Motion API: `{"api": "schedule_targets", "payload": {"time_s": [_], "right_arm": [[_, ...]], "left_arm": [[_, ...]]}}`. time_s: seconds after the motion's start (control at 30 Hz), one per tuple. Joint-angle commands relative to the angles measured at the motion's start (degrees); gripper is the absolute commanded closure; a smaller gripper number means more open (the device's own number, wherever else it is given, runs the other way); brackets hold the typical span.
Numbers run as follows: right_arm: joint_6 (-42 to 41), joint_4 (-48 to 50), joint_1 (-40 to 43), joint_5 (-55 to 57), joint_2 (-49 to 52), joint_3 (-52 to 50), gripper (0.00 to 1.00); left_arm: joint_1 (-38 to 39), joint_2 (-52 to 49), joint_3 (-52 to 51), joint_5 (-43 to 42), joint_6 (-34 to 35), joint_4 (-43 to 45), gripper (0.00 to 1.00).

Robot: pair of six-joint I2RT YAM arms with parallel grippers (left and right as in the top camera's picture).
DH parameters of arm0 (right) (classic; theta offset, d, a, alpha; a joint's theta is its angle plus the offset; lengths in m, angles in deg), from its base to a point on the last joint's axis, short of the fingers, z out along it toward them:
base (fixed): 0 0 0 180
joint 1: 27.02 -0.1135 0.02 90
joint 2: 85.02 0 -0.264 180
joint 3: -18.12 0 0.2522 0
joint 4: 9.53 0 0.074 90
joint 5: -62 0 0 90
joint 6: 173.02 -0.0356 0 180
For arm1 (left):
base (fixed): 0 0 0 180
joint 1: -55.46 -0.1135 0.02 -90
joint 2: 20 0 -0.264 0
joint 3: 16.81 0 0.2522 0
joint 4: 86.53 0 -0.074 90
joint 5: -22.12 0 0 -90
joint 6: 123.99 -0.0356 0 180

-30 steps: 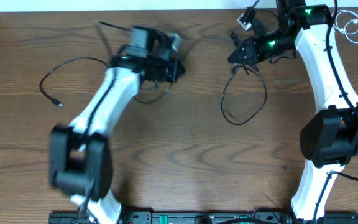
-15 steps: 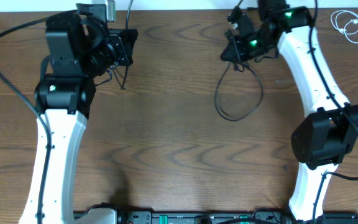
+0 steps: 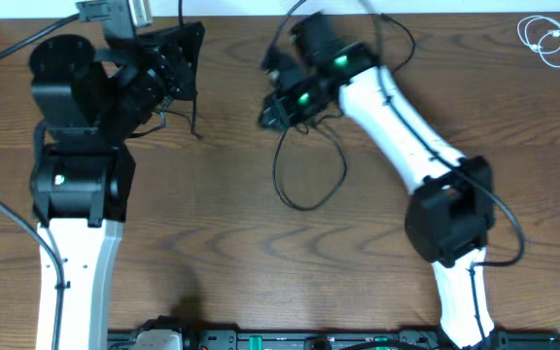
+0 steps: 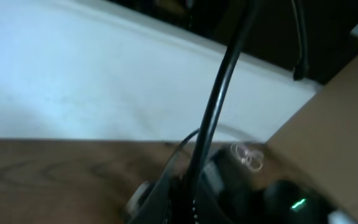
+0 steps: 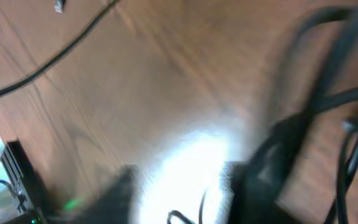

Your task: Untangle cables

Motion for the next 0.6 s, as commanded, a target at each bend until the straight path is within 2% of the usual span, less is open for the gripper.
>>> {"api": "schedule_targets", "payload": {"time_s": [0.0, 0.13, 0.4, 0.57], "right_arm": [[-2.3, 0.3, -0.1, 1.5, 1.2, 0.0, 0.05], [-0.9, 1.4, 1.3, -3.8, 0.4, 0.4, 0.02], [16.5, 5.2, 5.3, -32.6, -4.3, 0.8, 0.01], [21.3, 7.1, 6.0, -39.8, -5.9, 0.8, 0.02]], "left_arm": [[-1.6, 3.0, 2.3, -1.2, 5.0, 2.8, 0.92], [-3.0, 4.3, 2.3, -1.2, 10.8, 7.3, 0.92], [-3.3, 3.9, 2.3, -1.1, 23.0, 19.5, 0.93], [-3.3, 3.6, 2.3, -1.1, 29.3, 24.0, 0.93]]}}
